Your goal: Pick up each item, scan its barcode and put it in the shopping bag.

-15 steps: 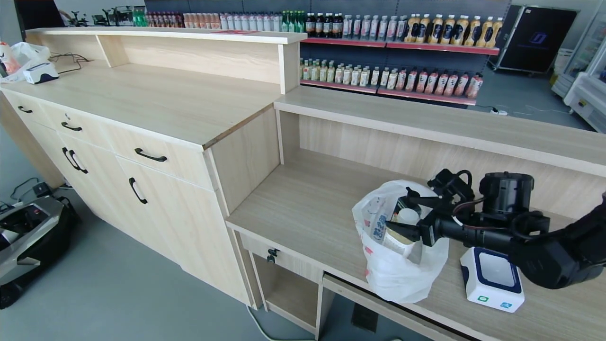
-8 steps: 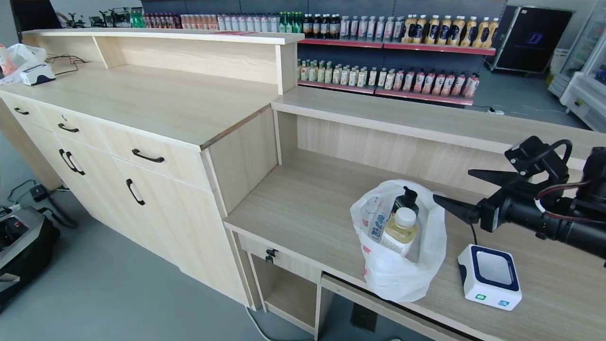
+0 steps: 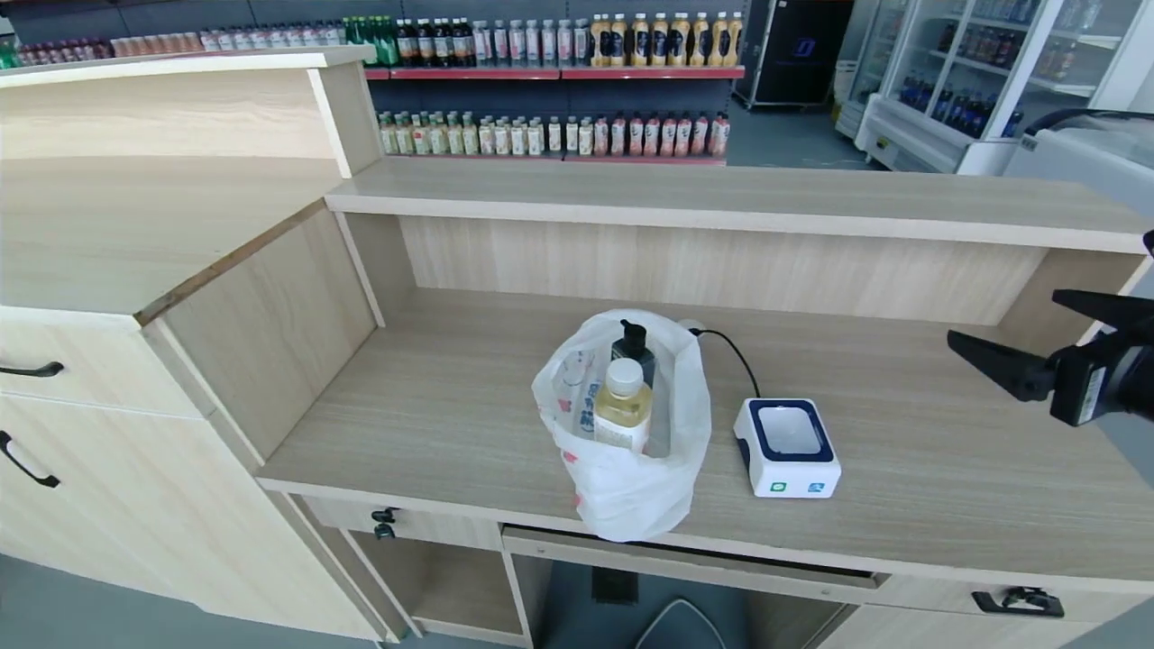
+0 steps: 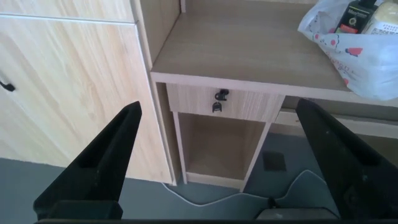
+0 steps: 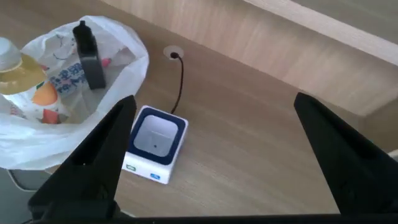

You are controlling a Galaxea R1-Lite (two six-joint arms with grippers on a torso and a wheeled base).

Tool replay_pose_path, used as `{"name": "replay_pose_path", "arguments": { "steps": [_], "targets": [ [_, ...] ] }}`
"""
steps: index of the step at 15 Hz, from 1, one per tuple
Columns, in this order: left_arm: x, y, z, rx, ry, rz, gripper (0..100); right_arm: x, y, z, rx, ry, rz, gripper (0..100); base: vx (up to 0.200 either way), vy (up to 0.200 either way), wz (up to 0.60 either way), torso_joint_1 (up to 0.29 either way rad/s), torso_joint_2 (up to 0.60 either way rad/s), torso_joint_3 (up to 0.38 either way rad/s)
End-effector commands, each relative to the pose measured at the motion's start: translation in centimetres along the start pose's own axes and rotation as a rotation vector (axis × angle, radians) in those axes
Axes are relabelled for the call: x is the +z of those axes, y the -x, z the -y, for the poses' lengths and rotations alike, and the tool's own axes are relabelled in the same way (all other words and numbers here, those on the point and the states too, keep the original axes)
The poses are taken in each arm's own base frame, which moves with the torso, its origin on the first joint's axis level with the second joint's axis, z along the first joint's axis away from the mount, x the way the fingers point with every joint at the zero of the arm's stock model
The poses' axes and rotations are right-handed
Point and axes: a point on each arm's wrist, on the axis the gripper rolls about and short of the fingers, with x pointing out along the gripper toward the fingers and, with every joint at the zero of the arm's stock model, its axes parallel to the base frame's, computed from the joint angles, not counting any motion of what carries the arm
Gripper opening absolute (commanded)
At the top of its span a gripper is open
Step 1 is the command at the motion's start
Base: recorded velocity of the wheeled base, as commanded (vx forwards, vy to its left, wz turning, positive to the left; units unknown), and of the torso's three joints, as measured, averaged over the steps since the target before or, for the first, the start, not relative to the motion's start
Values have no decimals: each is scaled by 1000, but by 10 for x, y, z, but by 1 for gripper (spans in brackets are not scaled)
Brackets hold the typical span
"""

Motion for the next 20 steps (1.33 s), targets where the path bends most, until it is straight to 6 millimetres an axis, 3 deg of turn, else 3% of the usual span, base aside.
{"name": "replay_pose_path", "arguments": {
  "steps": [1, 3, 8, 12, 16, 20],
  "targets": [
    [0, 0, 0, 0, 0, 0, 100, 7, 32, 0, -72, -39, 57, 100, 0, 0, 0, -32, 56, 32],
    [0, 0, 0, 0, 0, 0, 100, -9, 61, -10, -86, -128, 59, 100, 0, 0, 0, 0, 0, 0],
    [0, 0, 0, 0, 0, 0, 100, -97, 122, -47, -130, -216, -74, 100, 0, 0, 0, 0, 0, 0],
    [0, 0, 0, 0, 0, 0, 100, -132, 170, -68, -119, -250, -94, 100, 0, 0, 0, 0, 0, 0],
    [0, 0, 0, 0, 0, 0, 100, -150, 194, -79, -148, -274, 12, 100, 0, 0, 0, 0, 0, 0],
    [0, 0, 0, 0, 0, 0, 100, -152, 197, -79, -155, -288, 30, 100, 0, 0, 0, 0, 0, 0]
  ]
}}
